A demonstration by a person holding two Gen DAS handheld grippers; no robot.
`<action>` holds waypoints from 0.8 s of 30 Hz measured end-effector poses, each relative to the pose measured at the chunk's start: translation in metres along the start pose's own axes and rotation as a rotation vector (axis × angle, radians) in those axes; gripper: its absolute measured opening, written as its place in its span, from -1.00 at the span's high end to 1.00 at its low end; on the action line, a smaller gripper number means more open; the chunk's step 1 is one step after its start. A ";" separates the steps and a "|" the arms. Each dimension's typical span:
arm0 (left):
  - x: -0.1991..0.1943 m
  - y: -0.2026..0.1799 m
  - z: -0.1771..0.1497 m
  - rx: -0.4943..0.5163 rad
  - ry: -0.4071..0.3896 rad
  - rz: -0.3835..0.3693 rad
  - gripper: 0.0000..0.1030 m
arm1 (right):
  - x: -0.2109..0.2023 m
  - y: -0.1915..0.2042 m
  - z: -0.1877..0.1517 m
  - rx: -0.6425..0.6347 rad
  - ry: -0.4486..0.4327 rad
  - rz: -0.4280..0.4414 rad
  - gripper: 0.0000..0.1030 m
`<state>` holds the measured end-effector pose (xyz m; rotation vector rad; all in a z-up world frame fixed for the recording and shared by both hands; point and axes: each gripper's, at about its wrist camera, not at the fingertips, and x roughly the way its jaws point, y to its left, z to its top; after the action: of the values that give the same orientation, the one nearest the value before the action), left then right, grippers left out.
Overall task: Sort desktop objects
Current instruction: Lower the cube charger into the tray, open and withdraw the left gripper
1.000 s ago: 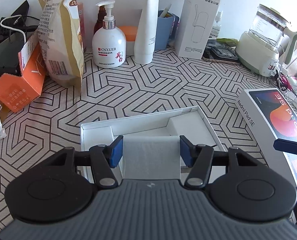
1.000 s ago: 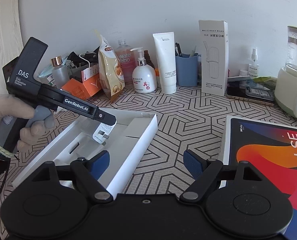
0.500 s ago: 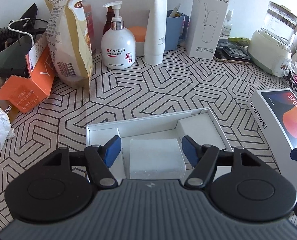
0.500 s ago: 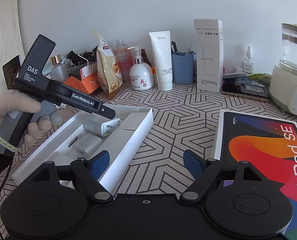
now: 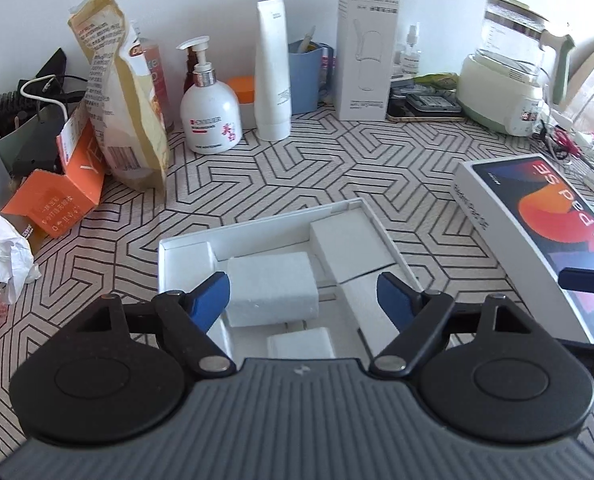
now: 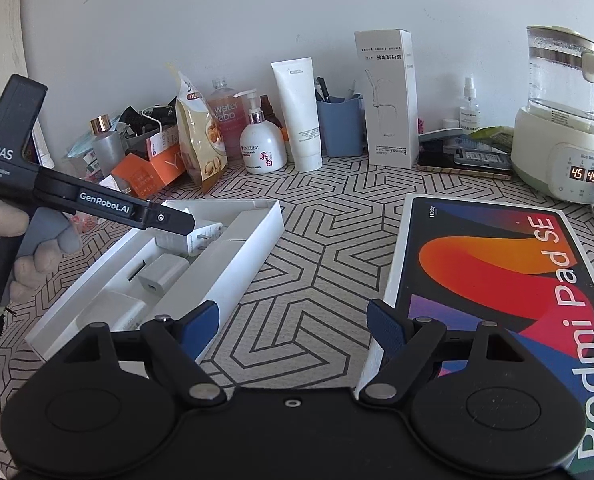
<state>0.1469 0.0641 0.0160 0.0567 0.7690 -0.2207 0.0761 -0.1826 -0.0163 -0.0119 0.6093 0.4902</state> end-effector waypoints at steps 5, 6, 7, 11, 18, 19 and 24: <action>-0.017 -0.027 -0.005 0.027 -0.022 -0.088 -0.58 | -0.018 -0.003 -0.009 -0.029 -0.011 -0.032 -0.66; -0.019 -0.034 -0.006 0.041 -0.027 -0.098 -0.59 | -0.022 -0.006 -0.012 -0.024 -0.012 -0.042 -0.67; -0.021 -0.041 -0.008 0.055 -0.031 -0.108 -0.61 | -0.025 -0.009 -0.014 -0.016 -0.014 -0.051 -0.67; -0.025 -0.064 -0.011 0.082 -0.022 -0.175 -0.63 | -0.040 -0.025 -0.023 0.015 -0.022 -0.094 -0.67; -0.022 -0.103 -0.007 0.097 -0.019 -0.277 -0.66 | -0.079 -0.055 -0.036 0.029 -0.038 -0.182 -0.69; -0.021 -0.108 -0.007 0.096 -0.014 -0.293 -0.67 | -0.082 -0.060 -0.038 0.032 -0.039 -0.193 -0.70; -0.012 -0.128 -0.009 0.101 0.019 -0.311 -0.68 | -0.081 -0.084 -0.046 0.090 -0.048 -0.203 -0.70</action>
<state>0.1041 -0.0572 0.0218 0.0344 0.7836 -0.5552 0.0310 -0.2993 -0.0201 0.0234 0.5757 0.2653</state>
